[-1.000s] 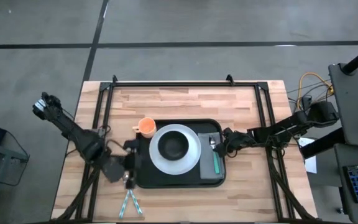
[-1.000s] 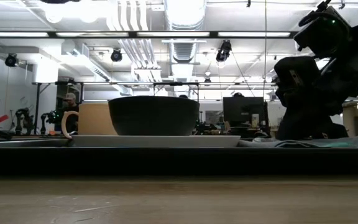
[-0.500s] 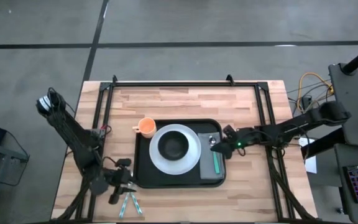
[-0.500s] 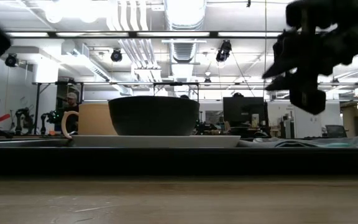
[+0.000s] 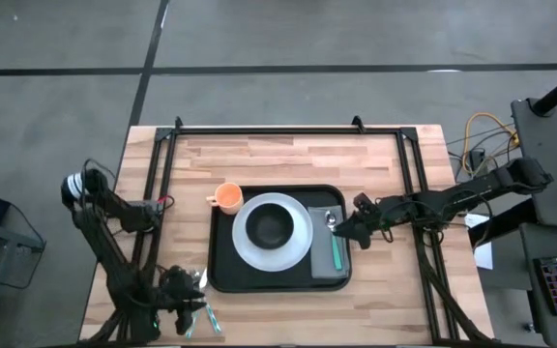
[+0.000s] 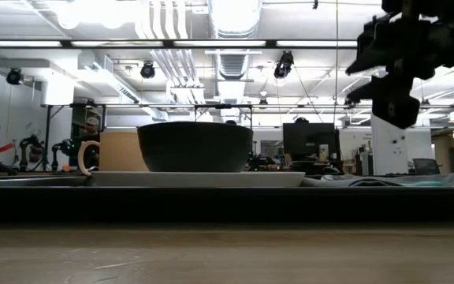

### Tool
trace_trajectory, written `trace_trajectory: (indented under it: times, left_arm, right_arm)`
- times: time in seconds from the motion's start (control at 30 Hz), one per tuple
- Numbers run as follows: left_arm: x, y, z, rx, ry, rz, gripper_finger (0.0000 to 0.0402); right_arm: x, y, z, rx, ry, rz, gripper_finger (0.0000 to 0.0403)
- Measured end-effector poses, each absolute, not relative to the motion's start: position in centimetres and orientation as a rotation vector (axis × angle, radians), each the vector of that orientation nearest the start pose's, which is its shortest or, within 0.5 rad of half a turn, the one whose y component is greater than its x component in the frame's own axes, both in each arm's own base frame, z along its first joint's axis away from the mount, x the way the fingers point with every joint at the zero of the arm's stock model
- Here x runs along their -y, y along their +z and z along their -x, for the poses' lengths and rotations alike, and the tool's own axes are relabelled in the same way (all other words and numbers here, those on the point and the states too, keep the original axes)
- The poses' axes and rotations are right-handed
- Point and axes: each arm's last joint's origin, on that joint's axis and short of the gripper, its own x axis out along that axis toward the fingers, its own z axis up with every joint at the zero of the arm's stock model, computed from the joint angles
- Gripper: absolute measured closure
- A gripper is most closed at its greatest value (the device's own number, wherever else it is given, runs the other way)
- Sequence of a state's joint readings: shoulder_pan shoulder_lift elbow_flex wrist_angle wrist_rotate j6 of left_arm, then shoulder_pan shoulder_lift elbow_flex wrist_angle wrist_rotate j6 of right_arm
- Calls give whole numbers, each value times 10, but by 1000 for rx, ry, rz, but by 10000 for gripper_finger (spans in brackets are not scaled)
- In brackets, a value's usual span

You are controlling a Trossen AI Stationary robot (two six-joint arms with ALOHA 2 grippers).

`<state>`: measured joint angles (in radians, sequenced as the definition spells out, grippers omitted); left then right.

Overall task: Set up tray
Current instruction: Put the white patterned knife beside the green spoon on the gray napkin on the black serving tray

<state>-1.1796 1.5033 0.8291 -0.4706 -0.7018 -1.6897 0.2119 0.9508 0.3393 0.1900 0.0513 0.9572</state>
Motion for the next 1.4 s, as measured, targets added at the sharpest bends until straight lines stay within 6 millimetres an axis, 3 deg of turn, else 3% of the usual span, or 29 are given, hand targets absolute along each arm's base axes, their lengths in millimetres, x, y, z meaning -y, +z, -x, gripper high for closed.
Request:
trace_trajectory:
  times: [0.27,0.6,1.4]
  left_arm:
    - [280,203,-128,-838,548,712,305]
    - [321,179,-139,-995,731,773,305]
    - [327,142,-149,-1018,826,723,307]
  right_arm:
    - [-39,196,-181,-439,33,-853,239]
    - [-40,203,-177,-393,77,-773,217]
    - [-40,209,-176,-345,107,-717,207]
